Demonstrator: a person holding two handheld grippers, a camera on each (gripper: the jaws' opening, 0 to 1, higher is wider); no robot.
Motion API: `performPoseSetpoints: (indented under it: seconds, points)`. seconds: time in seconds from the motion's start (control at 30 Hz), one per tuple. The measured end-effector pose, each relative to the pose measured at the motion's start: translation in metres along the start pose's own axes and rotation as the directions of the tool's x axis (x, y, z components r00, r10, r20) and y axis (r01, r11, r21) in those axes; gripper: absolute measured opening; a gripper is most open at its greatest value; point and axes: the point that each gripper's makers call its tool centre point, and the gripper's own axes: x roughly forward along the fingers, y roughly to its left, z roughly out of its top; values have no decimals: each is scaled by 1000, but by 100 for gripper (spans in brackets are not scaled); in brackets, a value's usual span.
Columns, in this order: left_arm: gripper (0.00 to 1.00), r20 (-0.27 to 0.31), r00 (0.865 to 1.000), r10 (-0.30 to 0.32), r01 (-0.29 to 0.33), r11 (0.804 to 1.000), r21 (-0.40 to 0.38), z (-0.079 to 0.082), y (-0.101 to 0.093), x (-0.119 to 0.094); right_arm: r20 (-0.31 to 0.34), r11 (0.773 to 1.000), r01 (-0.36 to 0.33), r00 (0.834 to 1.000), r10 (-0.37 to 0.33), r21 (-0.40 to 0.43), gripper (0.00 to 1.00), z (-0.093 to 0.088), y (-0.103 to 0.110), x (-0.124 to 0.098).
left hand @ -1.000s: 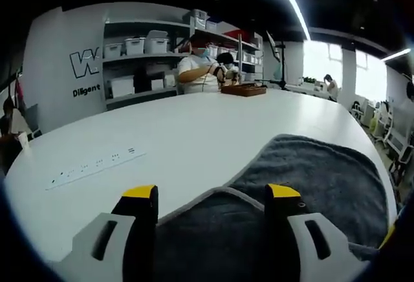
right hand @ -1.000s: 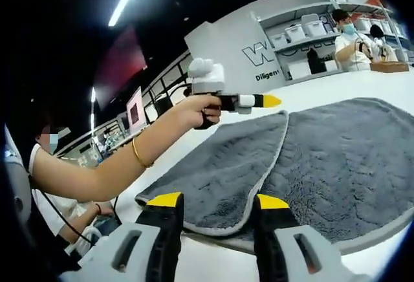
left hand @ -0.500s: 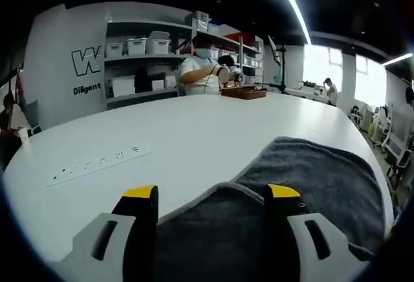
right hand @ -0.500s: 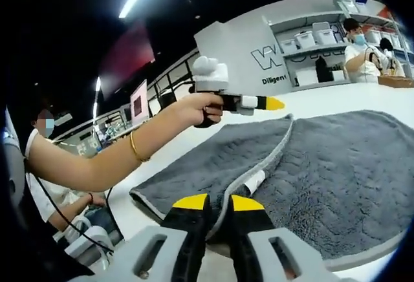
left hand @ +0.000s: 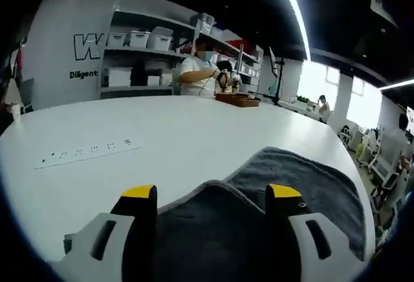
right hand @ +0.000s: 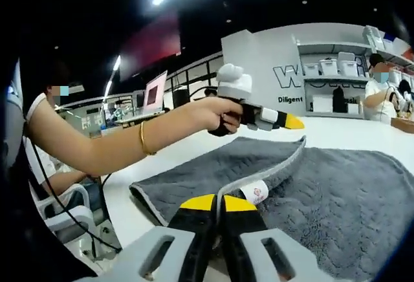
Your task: Open the folded towel by lifting each exposed corner and separating the folded layers until the towel lies flat within the target outline without major curled edges
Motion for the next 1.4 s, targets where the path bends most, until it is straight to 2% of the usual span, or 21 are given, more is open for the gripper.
performPoseSetpoints:
  seconds: [0.3, 0.47, 0.57, 0.7, 0.8, 0.97, 1.1, 1.27, 1.4]
  points:
    - [67, -18, 999, -39, 38, 998, -42, -4, -5, -2, 11, 994, -80, 997, 81, -70, 0, 12, 27, 16]
    - [63, -25, 999, -40, 38, 997, -63, -7, -4, -3, -14, 985, -128, 992, 127, -114, 0, 10, 46, 27]
    - [56, -25, 998, -50, 47, 993, -104, -10, -5, -3, -21, 981, -152, 988, 150, -120, 0, 8, 54, 30]
    - [48, -32, 998, -53, 49, 993, -107, -14, -7, -1, -26, 979, -162, 987, 159, -128, 0, 7, 58, 31]
    - [41, -42, 997, -69, 65, 994, -85, -17, -14, 1, -27, 978, -162, 987, 160, -133, 0, 7, 58, 32]
    - [32, -59, 996, -73, 73, 997, 0, -18, -26, 3, -29, 976, -165, 986, 162, -139, 0, 6, 60, 33]
    - [19, -71, 994, -83, 86, 995, 45, -21, -30, 4, -29, 975, -170, 986, 167, -144, 0, 7, 62, 34]
    - [5, -69, 995, -73, 76, 997, 33, -21, -25, 4, -26, 974, -169, 986, 167, -148, 0, 7, 63, 33]
    - [3, -55, 996, -72, 72, 997, 7, -18, -20, -2, -20, 975, -172, 985, 170, -143, 0, 8, 64, 32]
